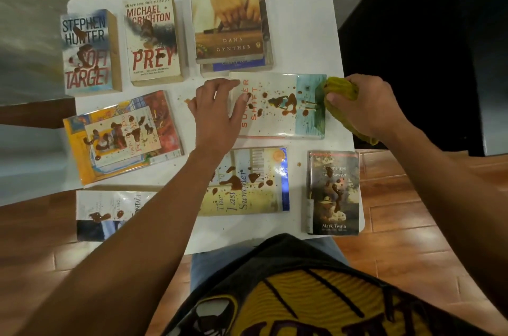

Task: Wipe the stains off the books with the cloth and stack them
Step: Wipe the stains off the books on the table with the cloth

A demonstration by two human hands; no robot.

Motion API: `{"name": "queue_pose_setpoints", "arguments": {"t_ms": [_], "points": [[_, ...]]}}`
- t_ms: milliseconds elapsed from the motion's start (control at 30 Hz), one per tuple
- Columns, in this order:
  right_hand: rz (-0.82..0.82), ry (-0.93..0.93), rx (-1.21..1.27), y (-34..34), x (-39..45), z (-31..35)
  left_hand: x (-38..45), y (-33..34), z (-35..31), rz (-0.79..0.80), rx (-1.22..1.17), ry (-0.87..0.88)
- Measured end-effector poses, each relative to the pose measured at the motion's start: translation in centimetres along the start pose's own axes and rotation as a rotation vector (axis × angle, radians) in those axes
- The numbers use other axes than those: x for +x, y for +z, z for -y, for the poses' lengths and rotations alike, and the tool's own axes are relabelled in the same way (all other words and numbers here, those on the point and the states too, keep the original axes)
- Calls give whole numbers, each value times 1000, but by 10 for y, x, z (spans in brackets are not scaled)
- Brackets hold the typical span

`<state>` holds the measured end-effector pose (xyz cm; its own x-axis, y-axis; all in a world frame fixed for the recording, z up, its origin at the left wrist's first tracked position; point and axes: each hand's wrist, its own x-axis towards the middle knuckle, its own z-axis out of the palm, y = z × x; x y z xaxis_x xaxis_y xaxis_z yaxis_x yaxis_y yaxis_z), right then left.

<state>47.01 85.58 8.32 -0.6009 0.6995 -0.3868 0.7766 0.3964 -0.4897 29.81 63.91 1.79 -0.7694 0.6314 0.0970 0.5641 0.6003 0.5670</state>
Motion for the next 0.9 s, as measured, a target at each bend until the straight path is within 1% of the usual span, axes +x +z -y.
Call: {"name": "queue_pose_setpoints", "arguments": {"t_ms": [67, 267, 367, 500, 700, 900], "points": [[11, -32, -22, 0, 0, -1, -3, -5, 3, 76, 22, -6], [44, -113, -74, 6, 3, -3, -6, -18, 4, 287, 84, -93], [37, -127, -115, 10, 7, -2, -8, -21, 4, 367, 128, -119], [-7, -125, -190, 19, 15, 1, -6, -24, 5, 414, 192, -161], [-46, -82, -301, 23, 24, 14, 1, -24, 0, 448, 233, -125], [-52, -102, -425, 20, 38, 24, 13, -23, -3, 529, 363, -125]]}}
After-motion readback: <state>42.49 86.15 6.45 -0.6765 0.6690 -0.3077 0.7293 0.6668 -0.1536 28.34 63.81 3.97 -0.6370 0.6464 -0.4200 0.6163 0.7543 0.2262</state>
